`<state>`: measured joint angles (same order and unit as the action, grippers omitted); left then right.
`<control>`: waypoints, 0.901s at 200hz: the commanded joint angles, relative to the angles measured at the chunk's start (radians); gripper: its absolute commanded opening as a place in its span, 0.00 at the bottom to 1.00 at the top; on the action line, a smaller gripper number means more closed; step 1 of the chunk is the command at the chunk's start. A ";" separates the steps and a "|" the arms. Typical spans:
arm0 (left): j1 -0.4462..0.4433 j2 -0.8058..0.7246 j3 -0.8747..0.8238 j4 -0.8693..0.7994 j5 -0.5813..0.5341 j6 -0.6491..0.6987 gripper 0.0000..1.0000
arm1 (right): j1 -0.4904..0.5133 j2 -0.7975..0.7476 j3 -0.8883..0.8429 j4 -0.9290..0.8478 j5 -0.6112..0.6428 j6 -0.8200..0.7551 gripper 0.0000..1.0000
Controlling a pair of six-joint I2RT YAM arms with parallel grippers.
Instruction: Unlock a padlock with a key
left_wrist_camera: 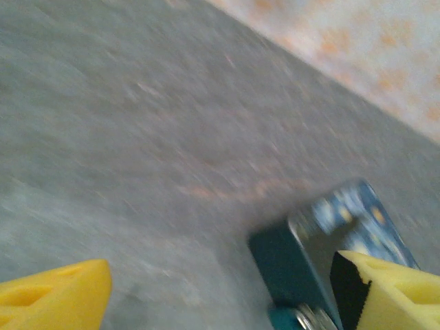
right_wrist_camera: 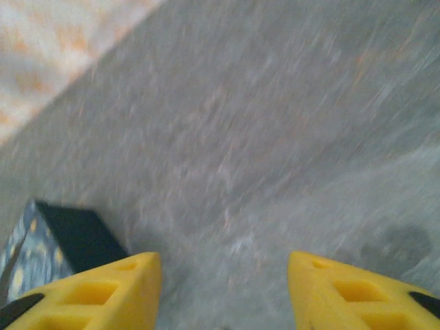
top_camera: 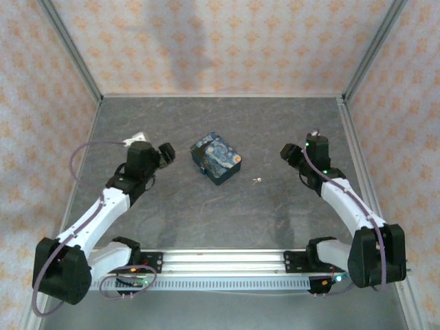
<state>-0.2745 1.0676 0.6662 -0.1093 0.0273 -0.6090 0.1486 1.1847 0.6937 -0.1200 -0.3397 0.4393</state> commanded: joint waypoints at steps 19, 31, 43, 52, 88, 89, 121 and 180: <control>-0.181 -0.015 -0.048 -0.023 0.031 -0.124 0.82 | 0.108 0.080 -0.007 -0.108 -0.087 -0.015 0.46; -0.231 -0.004 -0.066 0.014 0.024 -0.152 0.83 | 0.133 0.105 -0.004 -0.115 -0.083 -0.009 0.46; -0.279 0.019 -0.062 0.014 -0.005 -0.155 0.83 | 0.145 0.130 0.002 -0.123 -0.102 0.009 0.45; -0.306 0.040 -0.050 -0.004 -0.032 -0.156 0.83 | 0.153 0.147 0.007 -0.134 -0.104 0.032 0.45; -0.346 0.114 -0.009 -0.011 -0.049 -0.154 0.82 | 0.173 0.213 0.037 -0.221 -0.110 0.158 0.41; -0.346 0.115 -0.008 -0.011 -0.050 -0.154 0.82 | 0.173 0.214 0.038 -0.223 -0.110 0.161 0.41; -0.358 0.145 0.018 -0.006 -0.056 -0.147 0.82 | 0.214 0.245 0.050 -0.224 -0.107 0.311 0.41; -0.368 0.143 0.003 -0.017 -0.082 -0.163 0.82 | 0.229 0.339 0.093 -0.201 -0.080 0.472 0.32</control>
<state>-0.6308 1.2266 0.6735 -0.1184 -0.0086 -0.7494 0.3752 1.4902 0.7509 -0.3103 -0.4442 0.8143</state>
